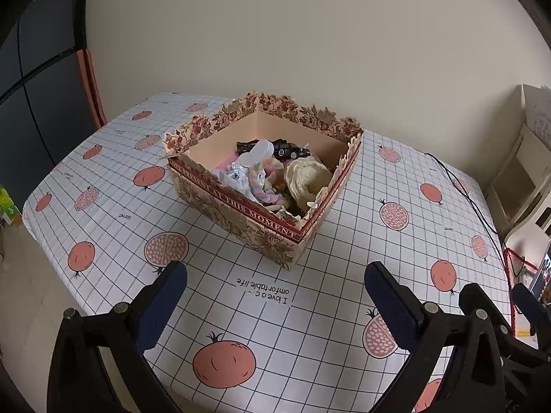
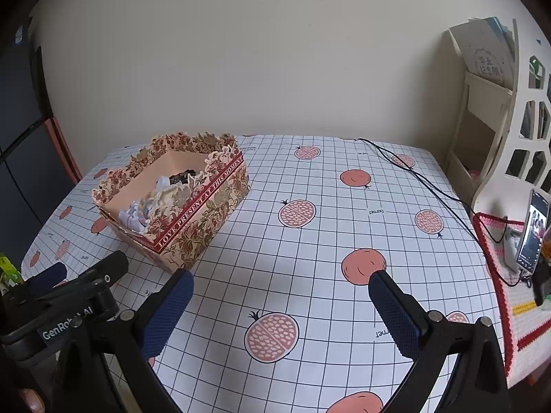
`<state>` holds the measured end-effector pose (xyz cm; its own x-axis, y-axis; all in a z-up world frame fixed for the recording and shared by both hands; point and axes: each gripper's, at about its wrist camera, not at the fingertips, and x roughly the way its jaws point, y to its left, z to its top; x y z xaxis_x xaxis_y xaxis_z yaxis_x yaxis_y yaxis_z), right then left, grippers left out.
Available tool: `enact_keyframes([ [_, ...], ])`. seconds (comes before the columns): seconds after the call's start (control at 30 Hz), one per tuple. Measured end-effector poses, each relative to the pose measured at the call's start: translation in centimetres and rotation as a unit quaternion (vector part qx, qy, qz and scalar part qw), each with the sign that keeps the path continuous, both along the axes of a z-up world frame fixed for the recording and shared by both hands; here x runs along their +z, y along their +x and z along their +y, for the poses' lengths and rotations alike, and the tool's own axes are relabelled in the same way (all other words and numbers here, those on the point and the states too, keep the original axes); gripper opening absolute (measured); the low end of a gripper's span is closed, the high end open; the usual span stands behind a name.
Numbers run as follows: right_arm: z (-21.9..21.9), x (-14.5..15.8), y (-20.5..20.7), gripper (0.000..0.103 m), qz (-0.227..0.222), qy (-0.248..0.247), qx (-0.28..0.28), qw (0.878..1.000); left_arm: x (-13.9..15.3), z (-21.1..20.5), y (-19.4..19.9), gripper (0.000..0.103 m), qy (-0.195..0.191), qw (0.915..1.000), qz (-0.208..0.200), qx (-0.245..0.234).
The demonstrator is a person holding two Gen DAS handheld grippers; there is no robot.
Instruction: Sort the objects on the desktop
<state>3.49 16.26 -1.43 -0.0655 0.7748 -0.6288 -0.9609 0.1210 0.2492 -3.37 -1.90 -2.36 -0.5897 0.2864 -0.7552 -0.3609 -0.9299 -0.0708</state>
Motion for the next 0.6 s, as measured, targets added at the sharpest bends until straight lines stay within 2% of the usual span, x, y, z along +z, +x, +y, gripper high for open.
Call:
enact_keyframes([
  [0.6, 0.05, -0.14, -0.09, 0.103, -0.001, -0.001, 0.001, 1.000, -0.01, -0.07, -0.01, 0.102, -0.005, 1.0000, 0.000, 0.006],
])
